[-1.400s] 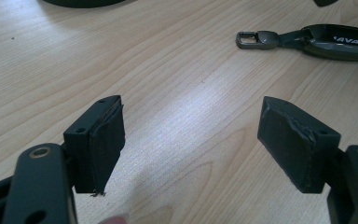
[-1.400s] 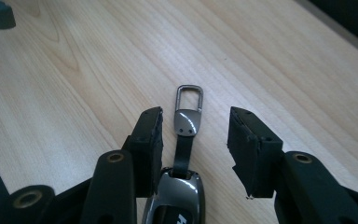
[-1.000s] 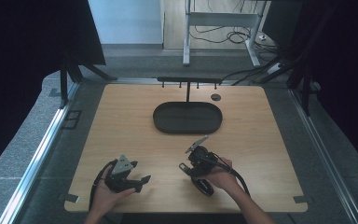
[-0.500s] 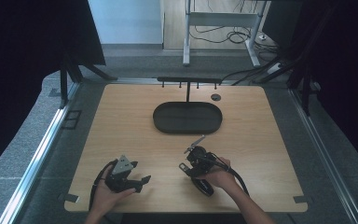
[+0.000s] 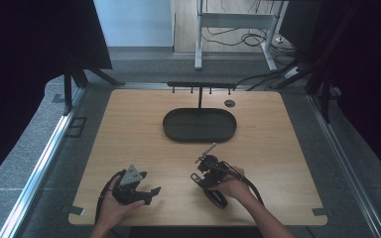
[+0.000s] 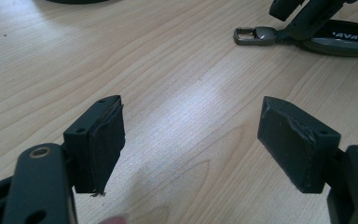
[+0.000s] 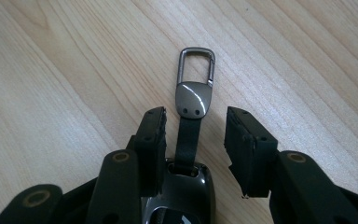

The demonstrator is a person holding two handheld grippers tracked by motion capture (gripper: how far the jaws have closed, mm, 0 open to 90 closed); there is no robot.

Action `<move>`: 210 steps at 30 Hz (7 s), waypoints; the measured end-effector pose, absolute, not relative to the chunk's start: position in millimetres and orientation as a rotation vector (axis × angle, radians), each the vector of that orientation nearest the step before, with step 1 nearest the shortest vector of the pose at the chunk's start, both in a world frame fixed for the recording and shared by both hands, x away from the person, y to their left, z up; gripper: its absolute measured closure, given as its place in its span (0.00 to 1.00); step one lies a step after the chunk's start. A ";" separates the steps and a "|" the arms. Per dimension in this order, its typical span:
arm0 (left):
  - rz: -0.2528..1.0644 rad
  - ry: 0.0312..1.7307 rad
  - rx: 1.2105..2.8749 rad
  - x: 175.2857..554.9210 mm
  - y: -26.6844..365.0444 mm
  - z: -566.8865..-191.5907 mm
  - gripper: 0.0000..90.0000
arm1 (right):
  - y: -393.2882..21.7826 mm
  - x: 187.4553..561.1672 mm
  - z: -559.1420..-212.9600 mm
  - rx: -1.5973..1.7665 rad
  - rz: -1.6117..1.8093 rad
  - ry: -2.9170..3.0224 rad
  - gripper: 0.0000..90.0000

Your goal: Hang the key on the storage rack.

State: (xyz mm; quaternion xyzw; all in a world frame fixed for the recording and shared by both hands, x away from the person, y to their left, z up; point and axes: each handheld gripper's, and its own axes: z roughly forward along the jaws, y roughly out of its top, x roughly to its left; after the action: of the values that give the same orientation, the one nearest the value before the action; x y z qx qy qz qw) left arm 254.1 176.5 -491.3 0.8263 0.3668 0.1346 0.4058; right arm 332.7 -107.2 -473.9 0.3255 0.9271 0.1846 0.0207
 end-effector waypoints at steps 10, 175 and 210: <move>0.338 0.925 2.086 253.9 176.6 -491.1 0.26 | -102.6 338.4 -480.1 1.034 0.495 2.890 0.69; 0.324 0.910 2.115 253.9 167.9 -495.8 0.26 | -169.3 299.2 -415.3 1.123 1.185 2.323 0.89; 0.327 0.916 2.107 253.7 169.5 -495.6 0.26 | -183.4 318.7 -396.1 1.164 1.205 2.215 0.89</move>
State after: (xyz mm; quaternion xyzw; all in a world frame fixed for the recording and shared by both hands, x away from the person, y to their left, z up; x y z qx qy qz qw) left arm 253.7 169.5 -495.6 0.8325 0.3621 0.1291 0.3989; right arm 318.7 -183.4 -396.1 0.4120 0.7845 0.4266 0.1811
